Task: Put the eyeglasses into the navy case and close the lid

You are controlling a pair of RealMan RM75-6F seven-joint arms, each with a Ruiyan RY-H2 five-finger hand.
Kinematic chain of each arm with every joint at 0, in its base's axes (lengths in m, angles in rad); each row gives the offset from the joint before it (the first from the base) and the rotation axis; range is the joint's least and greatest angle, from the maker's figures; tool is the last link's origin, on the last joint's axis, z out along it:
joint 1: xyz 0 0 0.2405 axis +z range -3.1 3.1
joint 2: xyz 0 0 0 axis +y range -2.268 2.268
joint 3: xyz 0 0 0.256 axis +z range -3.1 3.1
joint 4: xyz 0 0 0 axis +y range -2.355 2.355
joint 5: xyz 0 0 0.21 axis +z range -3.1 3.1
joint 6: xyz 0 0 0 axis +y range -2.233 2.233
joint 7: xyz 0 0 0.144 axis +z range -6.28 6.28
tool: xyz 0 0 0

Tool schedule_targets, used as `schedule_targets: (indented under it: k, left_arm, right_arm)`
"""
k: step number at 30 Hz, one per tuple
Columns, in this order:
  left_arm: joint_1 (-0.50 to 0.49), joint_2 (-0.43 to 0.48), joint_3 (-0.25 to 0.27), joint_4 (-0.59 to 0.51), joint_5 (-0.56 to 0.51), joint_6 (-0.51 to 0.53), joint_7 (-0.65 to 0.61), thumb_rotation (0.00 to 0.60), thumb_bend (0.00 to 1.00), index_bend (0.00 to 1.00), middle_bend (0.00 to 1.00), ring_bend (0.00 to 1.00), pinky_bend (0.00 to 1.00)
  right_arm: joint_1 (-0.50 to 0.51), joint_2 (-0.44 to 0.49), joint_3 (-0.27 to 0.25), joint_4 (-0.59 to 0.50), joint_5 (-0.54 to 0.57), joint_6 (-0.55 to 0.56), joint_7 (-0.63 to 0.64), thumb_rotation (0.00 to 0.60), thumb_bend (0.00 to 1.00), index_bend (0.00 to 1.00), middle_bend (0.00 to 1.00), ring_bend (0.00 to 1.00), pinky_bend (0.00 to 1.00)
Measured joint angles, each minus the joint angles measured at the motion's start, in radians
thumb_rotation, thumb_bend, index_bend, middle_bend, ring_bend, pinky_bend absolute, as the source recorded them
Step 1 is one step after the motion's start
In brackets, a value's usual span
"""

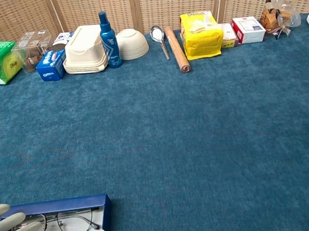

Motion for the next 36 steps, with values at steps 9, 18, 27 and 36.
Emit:
schedule_targets:
  k: [9, 18, 27, 36]
  left_arm:
    - [-0.025, 0.000, -0.013, -0.016, 0.017, 0.001, 0.044, 0.431, 0.23, 0.00, 0.00, 0.00, 0.00]
    - [-0.039, 0.007, -0.012, -0.034, 0.030, 0.018, 0.040, 0.428, 0.23, 0.01, 0.00, 0.00, 0.00]
    - [-0.045, 0.011, -0.014, -0.051, 0.033, 0.034, 0.023, 0.428, 0.23, 0.04, 0.00, 0.00, 0.00]
    - [-0.048, -0.001, -0.032, -0.054, 0.008, 0.050, -0.020, 0.439, 0.25, 0.08, 0.00, 0.00, 0.00]
  right_arm:
    - [-0.015, 0.011, -0.002, 0.016, -0.002, 0.020, 0.045, 0.600, 0.26, 0.04, 0.29, 0.25, 0.31]
    - [-0.018, 0.011, -0.005, 0.021, -0.005, 0.019, 0.043, 0.600, 0.26, 0.04, 0.29, 0.25, 0.31]
    - [-0.018, 0.012, -0.006, 0.014, -0.001, 0.007, 0.027, 0.600, 0.26, 0.04, 0.29, 0.25, 0.31]
    - [-0.018, 0.011, -0.010, 0.009, 0.000, -0.002, 0.019, 0.600, 0.26, 0.04, 0.29, 0.25, 0.31]
